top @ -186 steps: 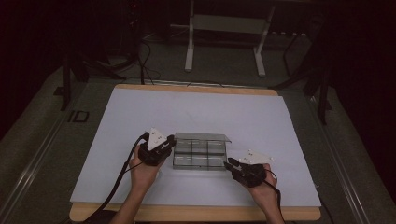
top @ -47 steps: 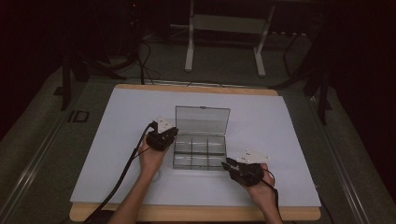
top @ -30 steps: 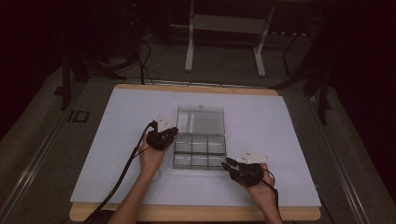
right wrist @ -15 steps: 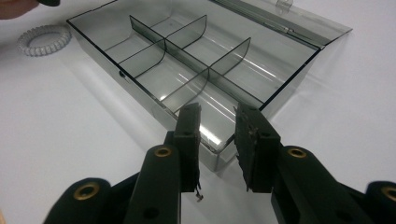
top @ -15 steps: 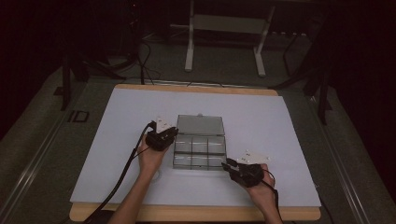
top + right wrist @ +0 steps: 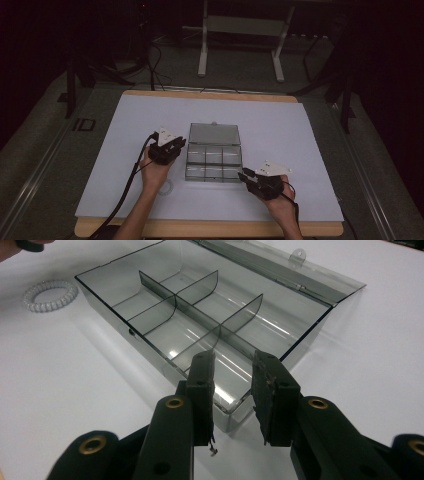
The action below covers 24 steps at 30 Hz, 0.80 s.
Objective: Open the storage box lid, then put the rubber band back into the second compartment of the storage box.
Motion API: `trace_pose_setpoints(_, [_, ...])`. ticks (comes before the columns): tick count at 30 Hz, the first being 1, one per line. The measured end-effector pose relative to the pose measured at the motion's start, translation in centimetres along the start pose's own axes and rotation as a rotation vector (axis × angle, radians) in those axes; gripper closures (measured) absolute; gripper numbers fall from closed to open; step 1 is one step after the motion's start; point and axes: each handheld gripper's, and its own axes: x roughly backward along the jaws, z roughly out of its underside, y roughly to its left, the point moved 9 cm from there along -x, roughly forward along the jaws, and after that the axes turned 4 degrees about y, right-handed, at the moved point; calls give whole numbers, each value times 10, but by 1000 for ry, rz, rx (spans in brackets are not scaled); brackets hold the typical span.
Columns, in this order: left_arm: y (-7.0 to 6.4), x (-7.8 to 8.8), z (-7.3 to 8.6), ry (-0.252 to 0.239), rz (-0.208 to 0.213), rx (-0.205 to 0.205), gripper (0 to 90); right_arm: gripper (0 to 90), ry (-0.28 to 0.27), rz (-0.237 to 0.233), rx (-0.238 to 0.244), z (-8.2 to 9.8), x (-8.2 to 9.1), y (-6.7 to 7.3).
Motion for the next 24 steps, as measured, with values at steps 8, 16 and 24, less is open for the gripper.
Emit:
trace_pose_setpoints(8, [2, 13, 8, -1, 11, 8, 781, 679, -17, 10, -19, -2, 1, -3])
trace_pose_setpoints(16, [2, 25, 14, -11, 19, 17, 775, 665, -24, 16, -18, -3, 3, -3])
trace_pose_setpoints(24, [2, 37, 20, -17, 22, 19, 775, 659, -24, 15, -16, -4, 2, -2])
